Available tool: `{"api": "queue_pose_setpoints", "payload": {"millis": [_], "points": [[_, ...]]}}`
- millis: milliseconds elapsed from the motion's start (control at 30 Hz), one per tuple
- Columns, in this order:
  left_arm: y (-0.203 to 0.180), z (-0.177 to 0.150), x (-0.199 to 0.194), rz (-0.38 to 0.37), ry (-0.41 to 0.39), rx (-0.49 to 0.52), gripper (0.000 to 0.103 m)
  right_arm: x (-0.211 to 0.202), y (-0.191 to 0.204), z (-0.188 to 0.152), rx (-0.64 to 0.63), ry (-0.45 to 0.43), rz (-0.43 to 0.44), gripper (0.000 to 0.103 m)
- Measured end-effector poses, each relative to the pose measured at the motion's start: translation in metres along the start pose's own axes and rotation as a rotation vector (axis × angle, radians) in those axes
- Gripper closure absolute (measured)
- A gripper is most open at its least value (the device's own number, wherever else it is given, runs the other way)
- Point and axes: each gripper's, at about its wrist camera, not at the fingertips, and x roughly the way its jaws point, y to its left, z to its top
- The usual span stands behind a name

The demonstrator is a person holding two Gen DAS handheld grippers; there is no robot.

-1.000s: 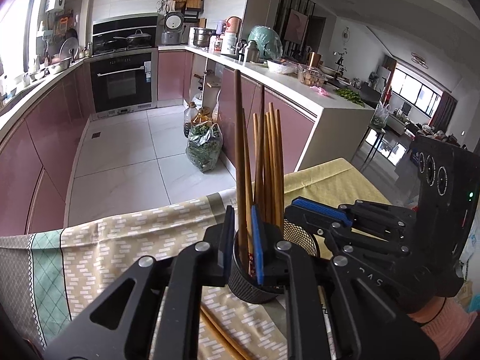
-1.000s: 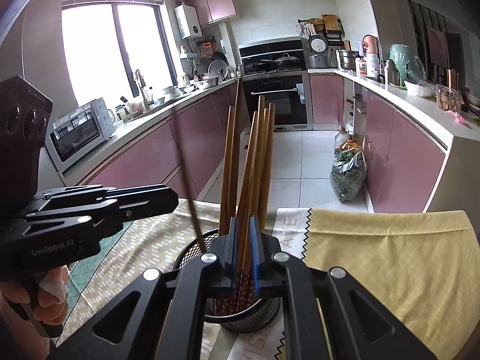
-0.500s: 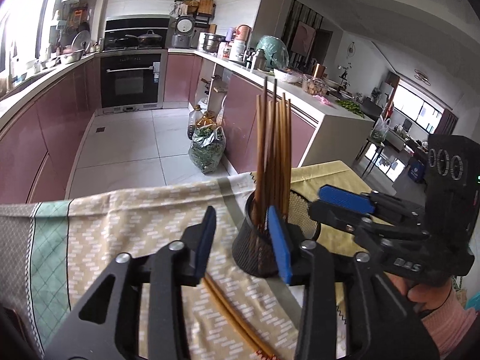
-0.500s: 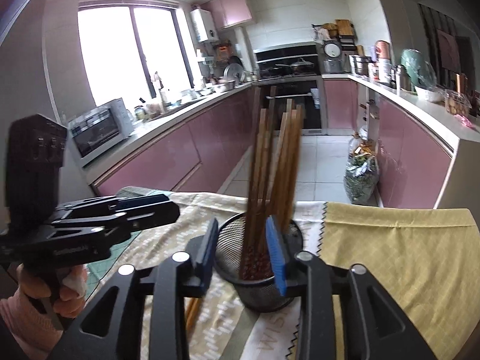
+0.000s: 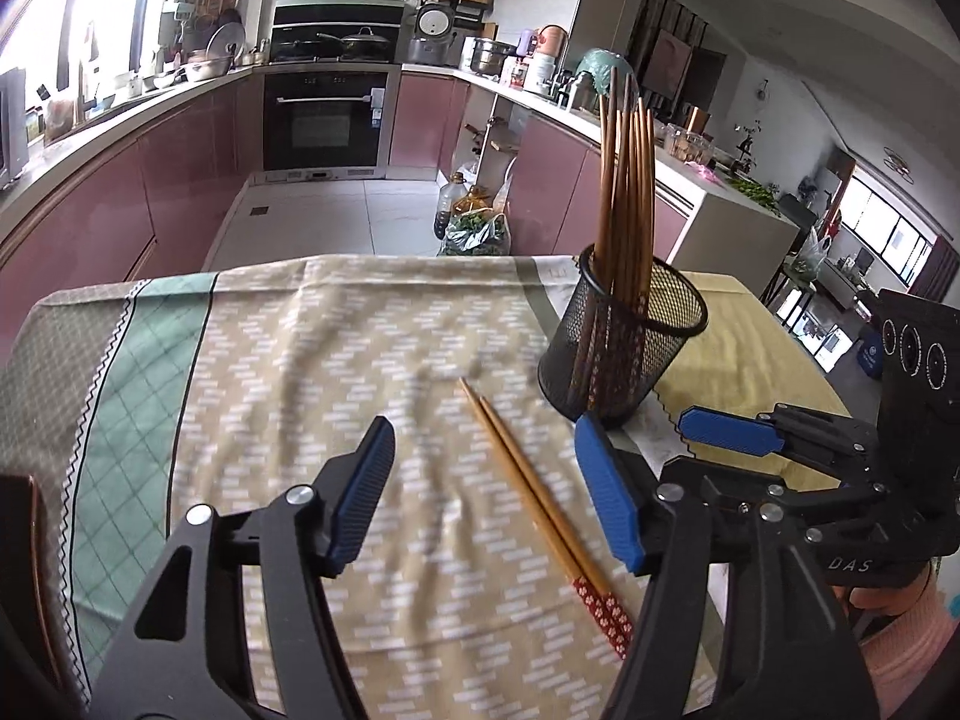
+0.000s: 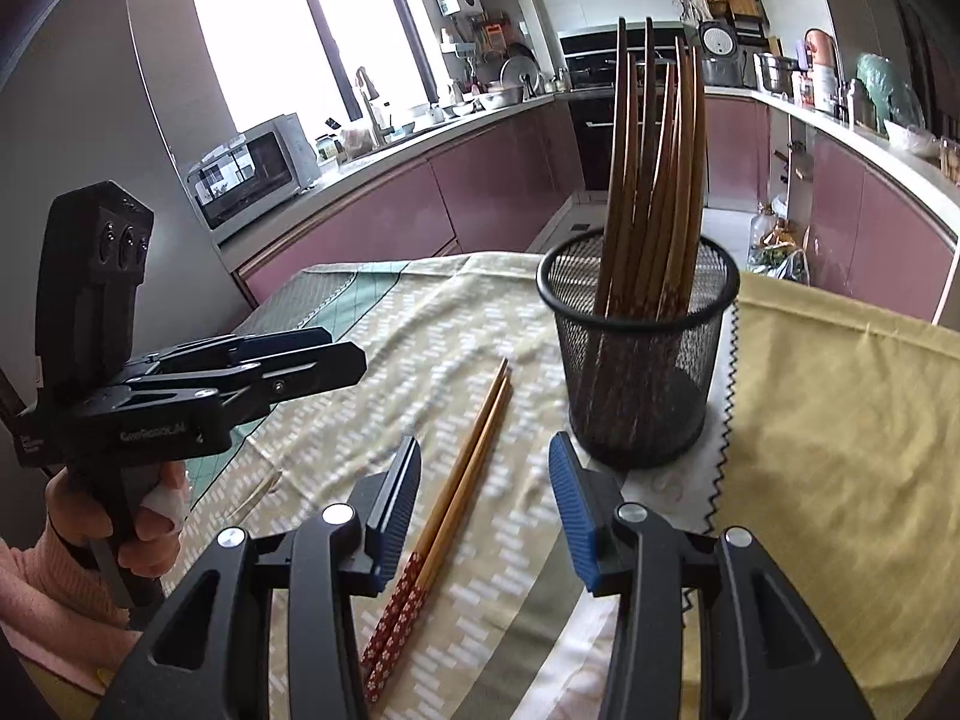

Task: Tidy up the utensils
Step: 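Return the left gripper to grasp a chopstick while the right gripper grasps another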

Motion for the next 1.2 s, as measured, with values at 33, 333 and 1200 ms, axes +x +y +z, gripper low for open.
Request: {"api": "queue_pose_setpoints", "payload": {"millis": [33, 333, 1200], "points": [[0.0, -0.003, -0.001, 0.009, 0.0, 0.003, 0.04, 0.001, 0.001, 0.0, 0.005, 0.004, 0.002, 0.061], [-0.005, -0.015, -0.006, 0.016, 0.012, -0.018, 0.04, 0.008, 0.005, -0.01, 0.025, 0.036, 0.007, 0.061], [0.003, -0.037, 0.002, 0.05, 0.068, -0.052, 0.04, 0.043, 0.025, -0.031, -0.058, 0.176, -0.07, 0.064]]}}
